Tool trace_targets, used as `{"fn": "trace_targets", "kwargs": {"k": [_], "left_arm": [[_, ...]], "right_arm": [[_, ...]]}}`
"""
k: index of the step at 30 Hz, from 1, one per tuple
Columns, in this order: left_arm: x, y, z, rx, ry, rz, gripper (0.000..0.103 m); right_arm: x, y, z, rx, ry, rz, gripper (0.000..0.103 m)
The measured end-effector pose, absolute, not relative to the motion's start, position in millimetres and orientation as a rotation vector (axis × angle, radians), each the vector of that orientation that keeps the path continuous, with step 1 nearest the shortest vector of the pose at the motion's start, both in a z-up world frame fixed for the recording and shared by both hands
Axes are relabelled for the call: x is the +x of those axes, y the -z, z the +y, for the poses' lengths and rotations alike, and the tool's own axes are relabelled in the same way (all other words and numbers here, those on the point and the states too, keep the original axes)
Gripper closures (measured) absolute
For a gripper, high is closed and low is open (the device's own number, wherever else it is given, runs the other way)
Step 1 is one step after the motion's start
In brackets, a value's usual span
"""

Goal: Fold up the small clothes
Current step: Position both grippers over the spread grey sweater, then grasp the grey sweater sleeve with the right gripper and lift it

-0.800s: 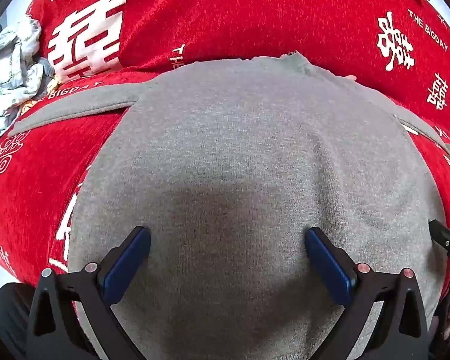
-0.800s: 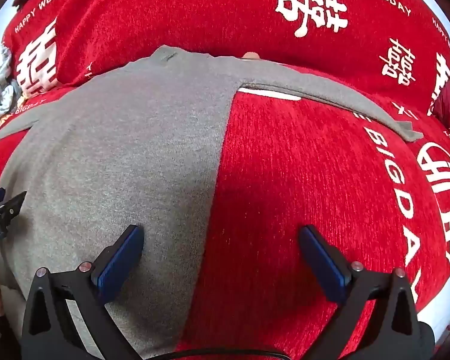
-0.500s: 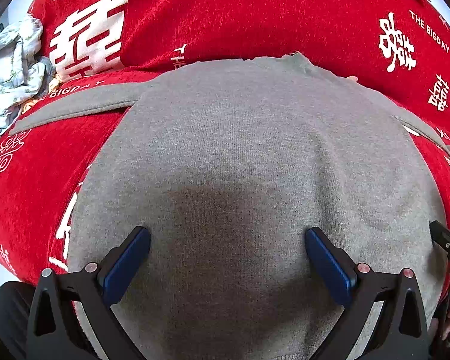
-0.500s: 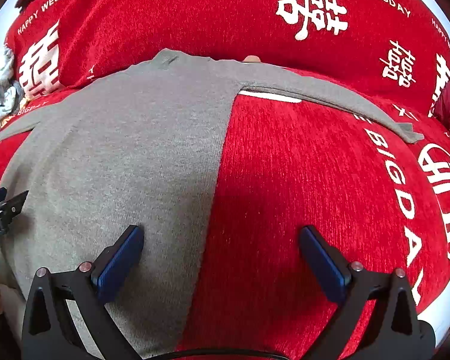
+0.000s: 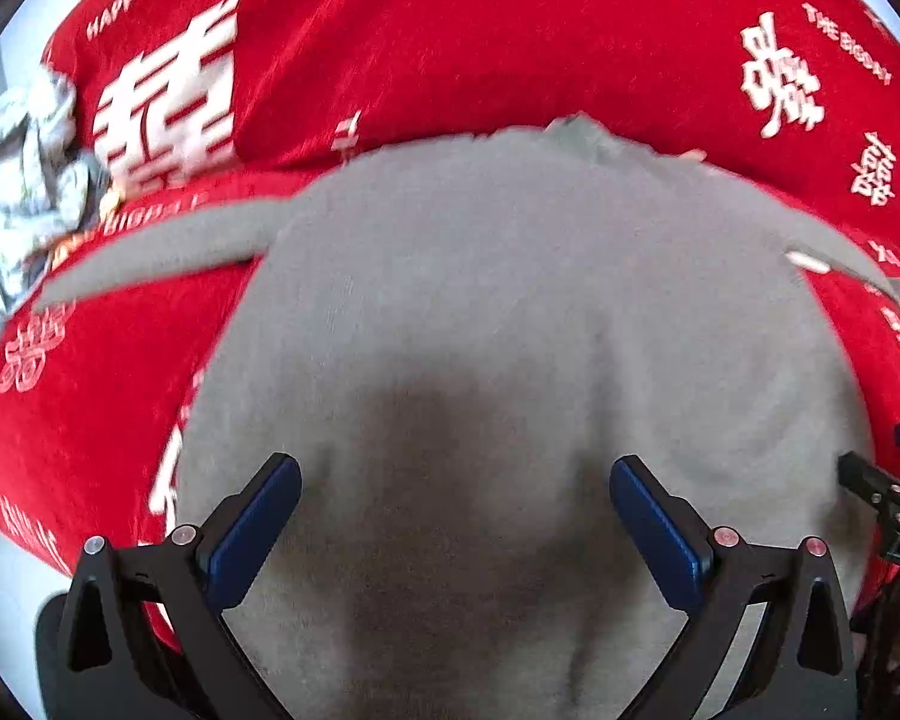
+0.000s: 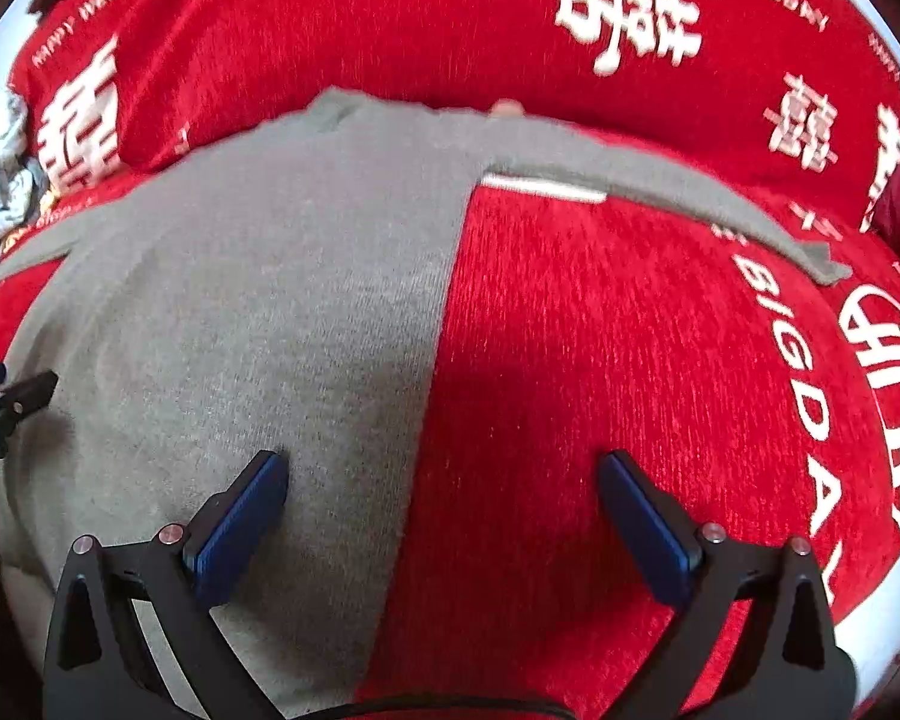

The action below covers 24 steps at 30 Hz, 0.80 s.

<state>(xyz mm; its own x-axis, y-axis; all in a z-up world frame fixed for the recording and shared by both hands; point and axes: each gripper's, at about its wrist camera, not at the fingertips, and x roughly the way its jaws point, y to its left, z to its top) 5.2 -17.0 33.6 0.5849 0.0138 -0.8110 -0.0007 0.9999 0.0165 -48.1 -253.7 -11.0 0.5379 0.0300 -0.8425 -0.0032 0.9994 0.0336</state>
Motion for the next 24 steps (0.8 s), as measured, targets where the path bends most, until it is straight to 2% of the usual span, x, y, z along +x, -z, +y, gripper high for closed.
{"fn": "trace_targets", "kwargs": {"k": [6, 14, 20, 24], "left_arm": [[45, -50, -48, 0.053, 0.053, 1.003, 0.000], [120, -53, -107, 0.117, 0.103, 1.054, 0.000], [176, -46, -151, 0.129, 0.103, 1.094, 0.000], [205, -37, -180, 0.146, 0.112, 1.108, 0.000]], "right_arm": [[-44, -21, -267, 0.068, 0.006, 0.837, 0.000], [3, -23, -366, 0.390, 0.085, 0.854, 0.000], [32, -13, -436, 0.466, 0.175, 0.898, 0.000], [42, -7, -488, 0.523, 0.231, 0.863, 0.000]]}}
